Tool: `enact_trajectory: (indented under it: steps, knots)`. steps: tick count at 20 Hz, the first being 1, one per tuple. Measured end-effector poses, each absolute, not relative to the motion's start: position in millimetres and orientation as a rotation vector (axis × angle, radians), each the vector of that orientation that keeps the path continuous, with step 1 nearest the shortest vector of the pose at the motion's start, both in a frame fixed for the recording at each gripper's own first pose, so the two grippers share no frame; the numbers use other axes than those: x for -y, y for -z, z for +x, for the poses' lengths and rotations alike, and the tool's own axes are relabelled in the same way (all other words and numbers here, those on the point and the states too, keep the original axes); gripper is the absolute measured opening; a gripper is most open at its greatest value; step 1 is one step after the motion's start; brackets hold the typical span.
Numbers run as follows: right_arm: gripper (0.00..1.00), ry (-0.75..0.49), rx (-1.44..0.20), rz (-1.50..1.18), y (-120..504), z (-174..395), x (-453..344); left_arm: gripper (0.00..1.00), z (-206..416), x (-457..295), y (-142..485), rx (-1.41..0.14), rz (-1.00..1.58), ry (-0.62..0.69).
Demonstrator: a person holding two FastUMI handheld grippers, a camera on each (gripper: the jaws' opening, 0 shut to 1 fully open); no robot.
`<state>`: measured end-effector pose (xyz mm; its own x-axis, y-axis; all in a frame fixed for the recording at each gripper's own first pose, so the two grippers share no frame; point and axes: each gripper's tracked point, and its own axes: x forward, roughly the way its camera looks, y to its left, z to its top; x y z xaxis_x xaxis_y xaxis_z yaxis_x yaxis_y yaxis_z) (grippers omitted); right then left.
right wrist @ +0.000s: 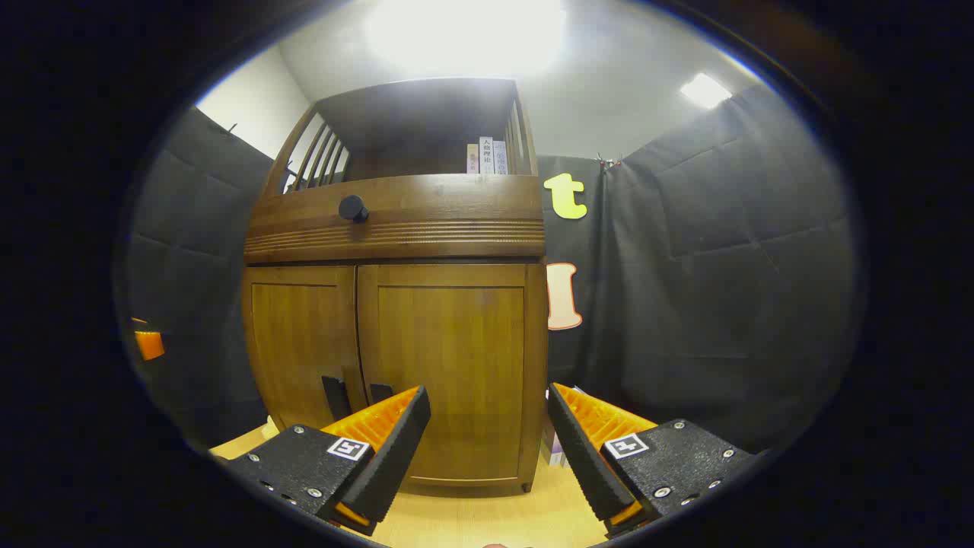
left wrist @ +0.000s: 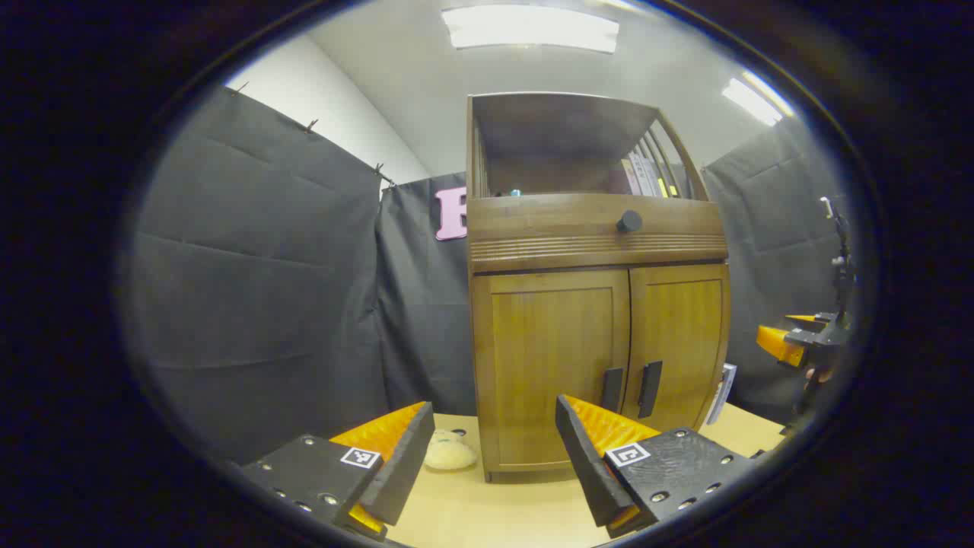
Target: Open the right door of the double-door shoe cabinet with the right hand, and open the left door with the left hand.
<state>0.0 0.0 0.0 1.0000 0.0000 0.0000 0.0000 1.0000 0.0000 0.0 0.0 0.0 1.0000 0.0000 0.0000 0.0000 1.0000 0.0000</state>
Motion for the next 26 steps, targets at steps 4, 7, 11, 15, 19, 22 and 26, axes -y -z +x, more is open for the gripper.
enact_trajectory:
  steps: [4,7,11,15,19,22,26]
  knots:
    - [0.96,-0.017,0.002,-0.025,-4.2,-7.5,-9.4,0.91,2.0,2.1,-1.0,-0.005,-0.016,0.023]
    - [0.96,-0.035,-0.012,-0.012,-0.3,-7.8,-16.7,0.88,0.8,1.6,-2.5,-0.012,-0.021,0.013]
    - [0.96,-0.054,-0.012,-0.029,-1.9,-14.0,-28.4,0.91,0.2,1.1,-1.3,-0.010,-0.012,-0.010]
    - [0.96,-0.061,-0.013,-0.028,-4.7,-13.3,-31.3,0.91,-1.7,0.7,-2.0,-0.007,-0.025,-0.007]
    - [0.96,-0.068,-0.015,-0.016,-9.6,-11.4,-36.6,0.91,-1.2,2.5,-2.4,-0.005,-0.015,0.006]
    - [0.96,-0.073,-0.003,-0.032,-14.8,-9.5,-40.5,0.91,2.8,4.2,0.5,-0.011,-0.021,0.025]
    - [0.96,-0.099,-0.008,-0.034,-15.1,-3.1,-52.7,0.91,5.8,5.0,3.7,-0.027,-0.044,0.019]
